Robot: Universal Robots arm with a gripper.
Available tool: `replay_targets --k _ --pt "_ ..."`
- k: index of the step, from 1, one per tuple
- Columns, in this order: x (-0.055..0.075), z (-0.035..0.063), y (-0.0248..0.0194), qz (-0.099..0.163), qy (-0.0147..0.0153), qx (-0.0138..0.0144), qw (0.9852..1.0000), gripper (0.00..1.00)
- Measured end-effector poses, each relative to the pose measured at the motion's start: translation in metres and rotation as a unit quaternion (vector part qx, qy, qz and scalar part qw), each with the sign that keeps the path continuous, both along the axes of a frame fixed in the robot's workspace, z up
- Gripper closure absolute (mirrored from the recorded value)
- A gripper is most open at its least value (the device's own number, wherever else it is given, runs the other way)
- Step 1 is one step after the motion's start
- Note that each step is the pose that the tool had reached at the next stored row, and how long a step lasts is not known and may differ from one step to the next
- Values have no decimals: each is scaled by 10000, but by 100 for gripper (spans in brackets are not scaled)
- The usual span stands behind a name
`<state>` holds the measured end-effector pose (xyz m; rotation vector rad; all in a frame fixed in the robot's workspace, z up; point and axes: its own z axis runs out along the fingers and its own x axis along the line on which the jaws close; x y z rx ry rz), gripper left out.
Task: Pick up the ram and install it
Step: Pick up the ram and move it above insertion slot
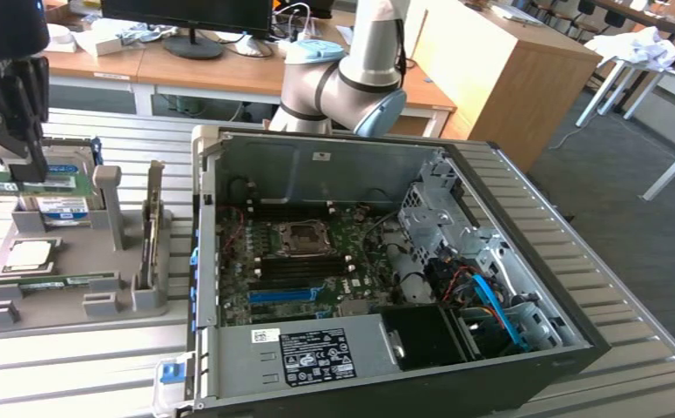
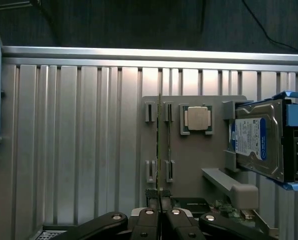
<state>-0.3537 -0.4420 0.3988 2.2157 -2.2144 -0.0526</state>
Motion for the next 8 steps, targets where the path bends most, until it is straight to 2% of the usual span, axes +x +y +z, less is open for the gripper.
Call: replay_targets --k 8 --pt "1 33 0 -1 0 0 10000 88"
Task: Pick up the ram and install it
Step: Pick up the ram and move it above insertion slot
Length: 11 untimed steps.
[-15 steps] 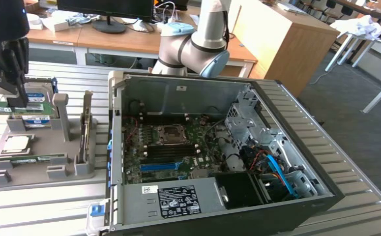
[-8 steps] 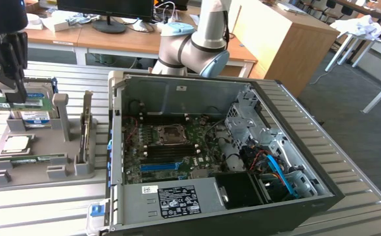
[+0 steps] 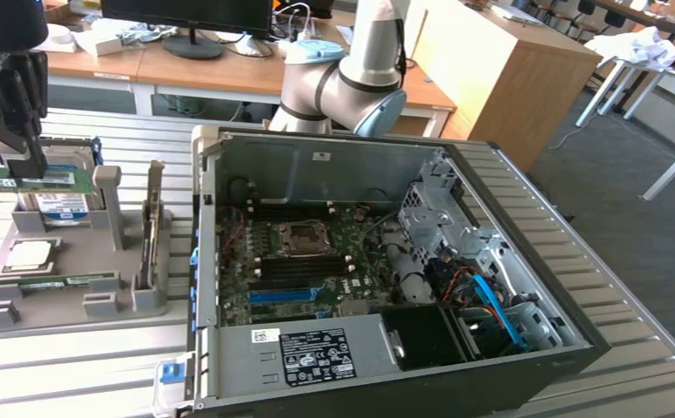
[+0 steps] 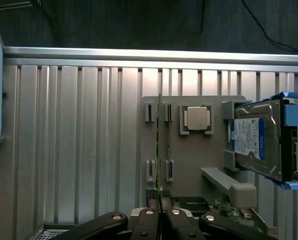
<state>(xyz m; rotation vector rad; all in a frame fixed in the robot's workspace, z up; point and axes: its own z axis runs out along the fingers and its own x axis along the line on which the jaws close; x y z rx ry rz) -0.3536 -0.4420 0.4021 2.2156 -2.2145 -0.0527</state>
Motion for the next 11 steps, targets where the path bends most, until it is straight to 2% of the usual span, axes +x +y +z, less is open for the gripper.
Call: replay_targets --k 11 --pt "83 -1 0 0 -1 0 10000 88"
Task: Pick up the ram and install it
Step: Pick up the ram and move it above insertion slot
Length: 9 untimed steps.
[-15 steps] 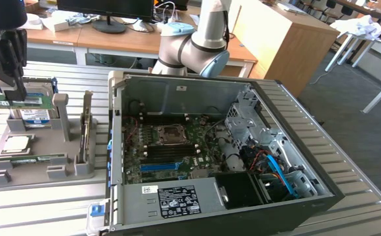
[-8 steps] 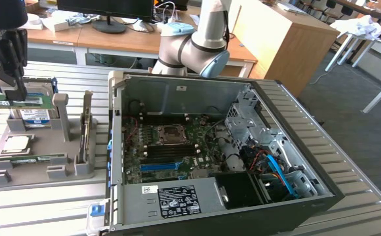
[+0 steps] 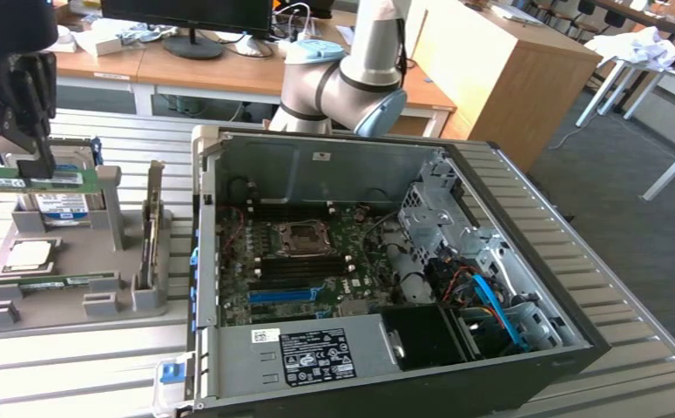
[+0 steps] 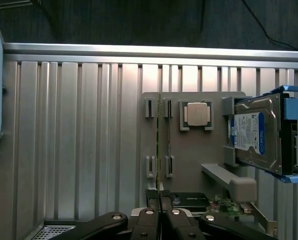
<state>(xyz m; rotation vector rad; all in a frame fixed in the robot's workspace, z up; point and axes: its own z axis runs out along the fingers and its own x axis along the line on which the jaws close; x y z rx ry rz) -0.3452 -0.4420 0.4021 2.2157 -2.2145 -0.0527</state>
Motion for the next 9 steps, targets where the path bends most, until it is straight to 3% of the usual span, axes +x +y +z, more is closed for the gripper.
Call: replay_targets --k 9 --pt "160 0 0 0 0 0 10000 88"
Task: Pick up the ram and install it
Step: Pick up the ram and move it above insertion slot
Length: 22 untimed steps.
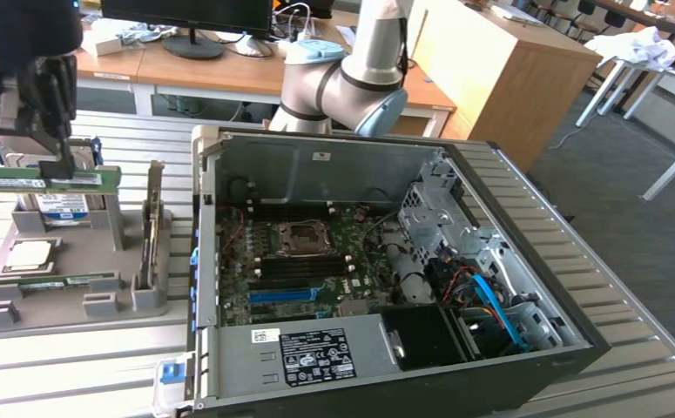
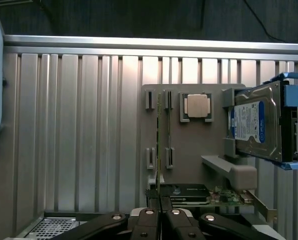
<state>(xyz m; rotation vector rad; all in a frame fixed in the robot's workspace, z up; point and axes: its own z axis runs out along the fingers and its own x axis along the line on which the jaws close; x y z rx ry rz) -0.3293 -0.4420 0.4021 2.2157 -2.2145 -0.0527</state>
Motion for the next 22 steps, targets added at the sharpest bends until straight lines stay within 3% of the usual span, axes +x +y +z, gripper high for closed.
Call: replay_targets --k 22 --pt "276 0 0 0 0 0 10000 88"
